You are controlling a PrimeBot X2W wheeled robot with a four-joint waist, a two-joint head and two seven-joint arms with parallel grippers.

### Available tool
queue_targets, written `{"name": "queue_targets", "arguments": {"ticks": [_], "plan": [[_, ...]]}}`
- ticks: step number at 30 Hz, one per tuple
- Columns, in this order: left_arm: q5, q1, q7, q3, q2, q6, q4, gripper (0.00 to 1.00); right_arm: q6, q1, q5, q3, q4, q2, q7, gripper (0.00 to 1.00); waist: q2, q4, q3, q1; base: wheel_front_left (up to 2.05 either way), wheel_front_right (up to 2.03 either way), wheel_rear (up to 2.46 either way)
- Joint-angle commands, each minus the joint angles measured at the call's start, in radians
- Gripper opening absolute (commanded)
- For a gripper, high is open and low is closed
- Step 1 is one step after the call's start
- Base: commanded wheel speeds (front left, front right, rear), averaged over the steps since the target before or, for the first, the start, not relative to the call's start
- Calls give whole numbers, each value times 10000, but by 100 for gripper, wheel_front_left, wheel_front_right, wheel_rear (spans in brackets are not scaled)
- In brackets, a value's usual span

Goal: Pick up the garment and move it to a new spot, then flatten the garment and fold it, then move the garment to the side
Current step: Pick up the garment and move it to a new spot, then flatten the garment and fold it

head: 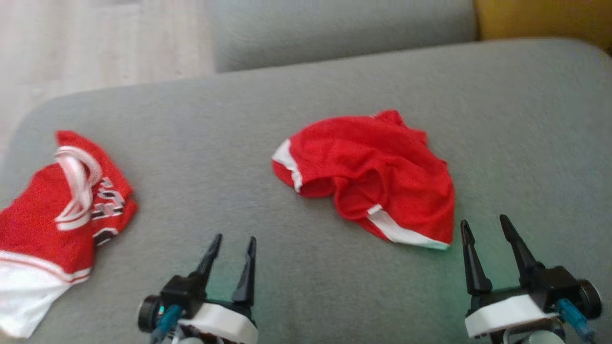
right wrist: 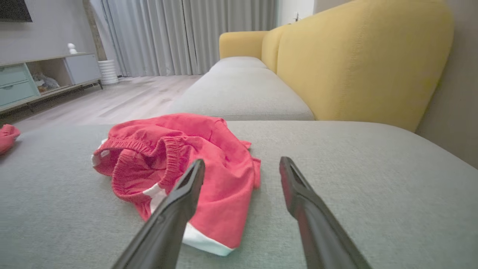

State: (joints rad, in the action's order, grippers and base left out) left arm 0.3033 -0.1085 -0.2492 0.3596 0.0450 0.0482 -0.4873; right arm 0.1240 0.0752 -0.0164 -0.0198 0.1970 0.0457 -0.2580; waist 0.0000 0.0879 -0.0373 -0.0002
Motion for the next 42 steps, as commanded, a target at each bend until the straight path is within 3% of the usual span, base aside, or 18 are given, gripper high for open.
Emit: {"name": "queue_targets", "arguments": {"ticks": [1,7,11,24,42], "plan": [[-186,-38,-125,-593,54,-173,967,100,67,-160,-61,-184,-367,45,-38,100,0,-803,754,2,0,0,0],[-606,1402,-125,-1458,54,-1039,3095,100,67,548,-215,-198,-462,45,-38,100,0,-1275,1326,2,0,0,0],[-875,1895,-125,-1612,53,-1303,3779,100,67,875,-482,-453,-563,45,-38,100,0,-1418,1553,2,0,0,0],[-1909,2304,-126,-1493,53,-962,3638,100,67,1167,-582,-668,-592,45,-38,100,0,-1457,1779,2,0,0,0],[-2104,2298,-126,-1407,53,-833,3378,100,67,1215,-827,-395,-693,45,-38,100,0,-1410,1729,2,0,0,0]]}}
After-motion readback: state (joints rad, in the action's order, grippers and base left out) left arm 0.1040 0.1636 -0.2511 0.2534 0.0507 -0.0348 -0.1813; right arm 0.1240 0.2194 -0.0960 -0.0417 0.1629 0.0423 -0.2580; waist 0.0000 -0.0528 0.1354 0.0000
